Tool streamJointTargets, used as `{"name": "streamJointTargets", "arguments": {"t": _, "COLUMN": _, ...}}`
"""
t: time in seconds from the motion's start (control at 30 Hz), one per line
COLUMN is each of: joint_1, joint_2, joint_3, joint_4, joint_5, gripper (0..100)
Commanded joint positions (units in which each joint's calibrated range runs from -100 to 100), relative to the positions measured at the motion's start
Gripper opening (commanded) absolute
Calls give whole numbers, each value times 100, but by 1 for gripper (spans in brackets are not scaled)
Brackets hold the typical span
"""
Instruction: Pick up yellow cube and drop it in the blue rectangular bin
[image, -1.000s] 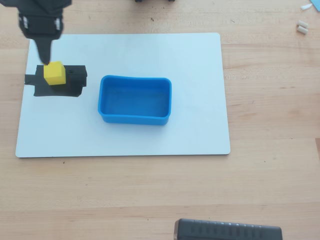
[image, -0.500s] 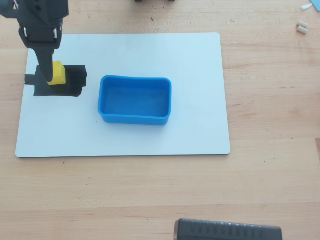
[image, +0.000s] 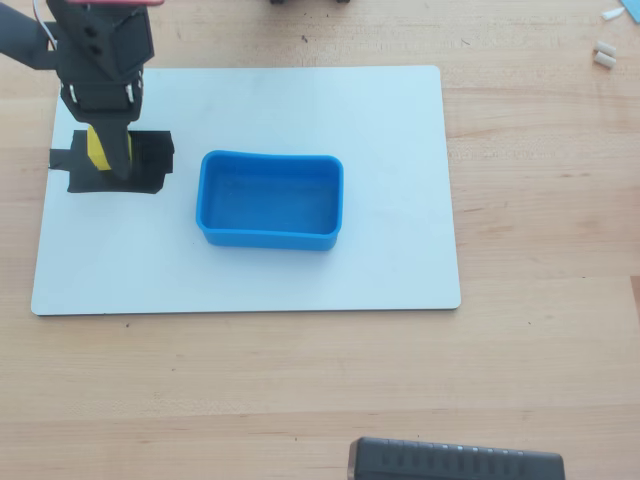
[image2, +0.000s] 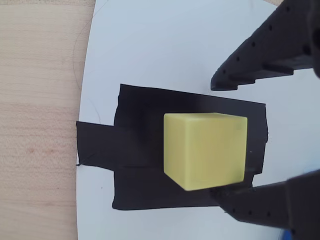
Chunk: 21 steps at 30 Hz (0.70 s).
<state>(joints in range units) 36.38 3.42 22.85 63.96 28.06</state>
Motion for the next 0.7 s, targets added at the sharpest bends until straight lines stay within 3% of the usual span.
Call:
{"name": "streamJointTargets", "arguments": {"t": 0.0, "joint_1": -79, "joint_2": 90, "joint_3": -357, "joint_4": -62, "joint_5": -39, "gripper": 28}}
{"name": "streamJointTargets", "arguments": {"t": 0.2, "joint_1": -113, "joint_2": 137, "joint_3": -412, "joint_4": -21, "joint_5": -127, "gripper": 14}}
{"name": "streamJointTargets", "arguments": {"t": 0.37, "joint_1": -182, "joint_2": -31, "joint_3": -530, "joint_4": 318, "joint_5": -298, "gripper": 13}}
{"name": "streamJointTargets", "arguments": {"t": 0.5, "joint_1": -147, "joint_2": -123, "joint_3": -548, "joint_4": 549, "joint_5": -342, "gripper": 31}}
{"name": "streamJointTargets", "arguments": {"t": 0.67, "joint_1": -104, "joint_2": -393, "joint_3": -803, "joint_4": 1201, "joint_5": -342, "gripper": 36}}
